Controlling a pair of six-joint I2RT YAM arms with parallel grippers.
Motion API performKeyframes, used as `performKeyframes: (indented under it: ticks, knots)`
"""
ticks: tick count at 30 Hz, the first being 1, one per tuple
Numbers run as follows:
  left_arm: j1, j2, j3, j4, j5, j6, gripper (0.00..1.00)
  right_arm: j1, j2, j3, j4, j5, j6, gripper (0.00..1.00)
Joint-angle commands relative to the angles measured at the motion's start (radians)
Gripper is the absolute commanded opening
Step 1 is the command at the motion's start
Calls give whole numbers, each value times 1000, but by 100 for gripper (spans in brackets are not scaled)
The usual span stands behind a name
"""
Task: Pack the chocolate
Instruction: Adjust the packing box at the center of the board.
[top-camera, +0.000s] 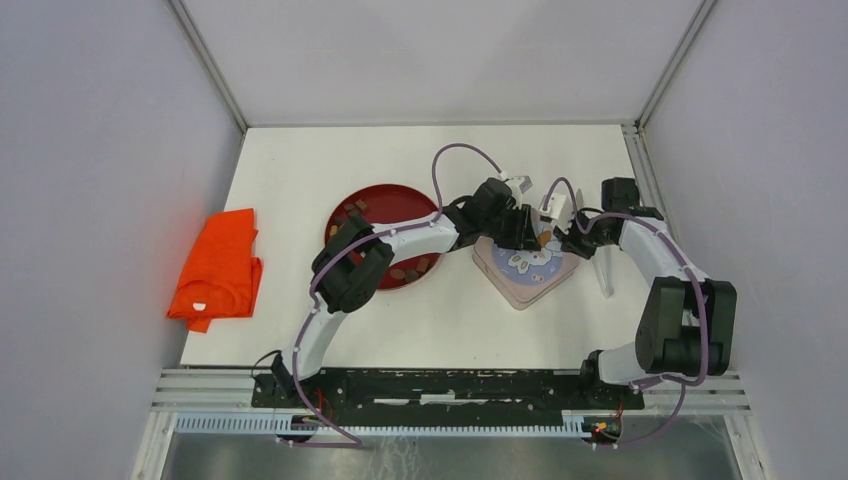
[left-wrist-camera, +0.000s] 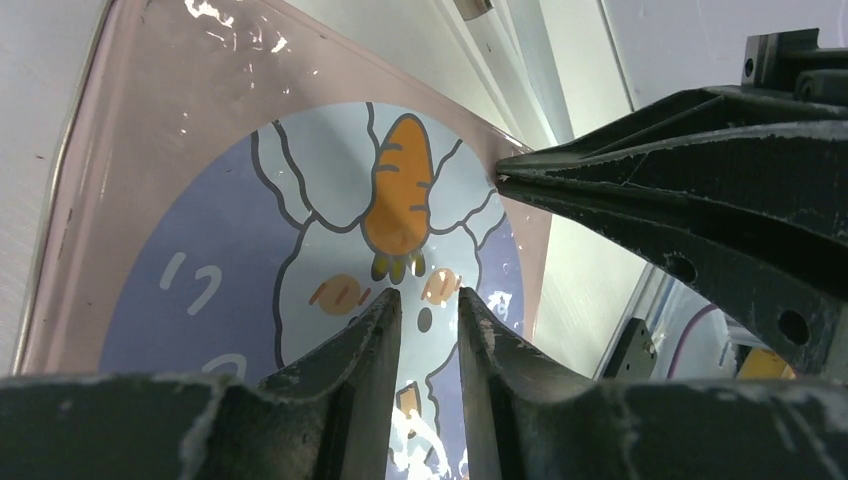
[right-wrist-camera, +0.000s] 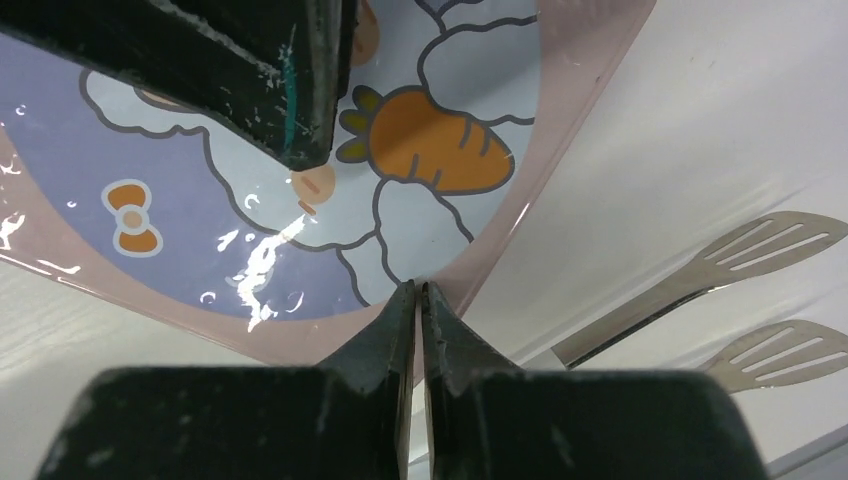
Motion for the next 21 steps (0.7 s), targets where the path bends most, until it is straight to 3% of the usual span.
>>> performKeyframes:
  ticks: [1,4,8,16,21]
  knots:
    - [13,85,-86,-120,-11,-19,36,-2,31,98,-103,-49,58,11]
    - [22,75,-104,-85,22,-40,36,3,18,254,-114,-198,135,11]
    - [40,61,-147,-10,55,-91,35,43,-6,310,92,-231,388,11]
    - [59,45,-251,111,78,-154,32,151,117,240,217,-35,541,0]
    - [61,58,-270,147,92,-179,31,213,338,213,161,182,537,0]
